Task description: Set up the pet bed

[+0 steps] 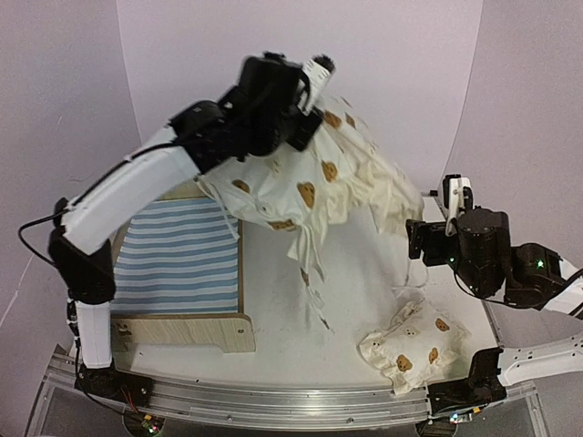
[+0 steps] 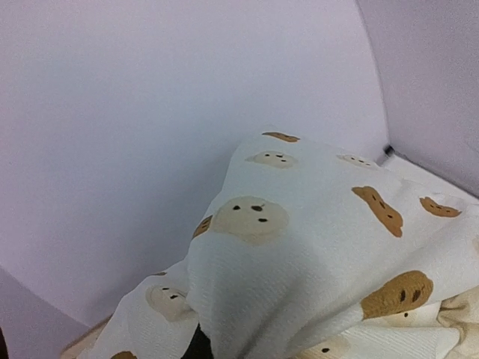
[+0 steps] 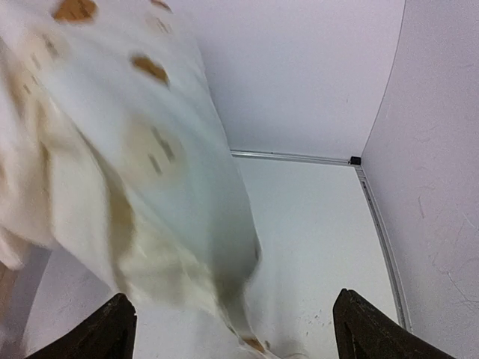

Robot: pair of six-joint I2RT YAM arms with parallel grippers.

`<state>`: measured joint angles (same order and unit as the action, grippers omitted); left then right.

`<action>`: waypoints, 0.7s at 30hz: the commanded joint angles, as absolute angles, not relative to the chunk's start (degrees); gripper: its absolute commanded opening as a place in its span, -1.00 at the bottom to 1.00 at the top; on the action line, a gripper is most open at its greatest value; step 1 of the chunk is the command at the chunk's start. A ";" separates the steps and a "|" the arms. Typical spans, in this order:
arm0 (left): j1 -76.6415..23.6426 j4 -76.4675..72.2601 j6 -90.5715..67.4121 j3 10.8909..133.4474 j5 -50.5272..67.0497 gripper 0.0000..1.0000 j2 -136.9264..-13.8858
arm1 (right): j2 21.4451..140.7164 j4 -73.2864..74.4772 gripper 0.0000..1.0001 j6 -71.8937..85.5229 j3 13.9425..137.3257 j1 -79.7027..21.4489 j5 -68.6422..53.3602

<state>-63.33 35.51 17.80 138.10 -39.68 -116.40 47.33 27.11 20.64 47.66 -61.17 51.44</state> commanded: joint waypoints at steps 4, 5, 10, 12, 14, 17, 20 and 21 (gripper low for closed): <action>-64.25 29.36 27.50 131.22 -76.01 -1.00 -101.03 | 52.51 14.21 0.86 11.29 50.36 -61.26 49.39; -64.25 29.37 27.43 129.55 -79.52 -1.00 -99.51 | 53.57 12.89 0.86 10.44 50.70 -61.27 48.70; -64.16 28.44 20.64 116.82 -93.02 -1.00 -91.26 | 57.73 9.17 0.87 8.01 51.99 -61.27 45.02; -63.02 17.93 28.21 105.45 -98.53 -1.00 -87.08 | 58.32 8.57 0.87 7.74 52.35 -61.27 43.92; -61.38 -28.06 63.87 83.75 -98.83 -1.00 -81.15 | 58.35 8.21 0.87 7.94 52.20 -61.27 43.16; -59.30 -72.06 87.39 67.15 -99.14 -1.00 -80.66 | 58.16 7.81 0.88 8.45 51.71 -61.26 42.21; -59.28 -76.16 80.83 56.38 -99.23 -1.00 -80.61 | 58.55 7.73 0.88 9.37 51.44 -61.26 40.83; -58.97 -78.01 81.46 54.60 -99.23 -1.00 -81.04 | 58.69 7.78 0.88 9.76 51.42 -61.26 40.33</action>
<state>-59.40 -43.33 69.06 60.73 -89.23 -82.96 58.87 11.07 9.17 49.39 -61.17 42.70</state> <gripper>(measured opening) 0.043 0.938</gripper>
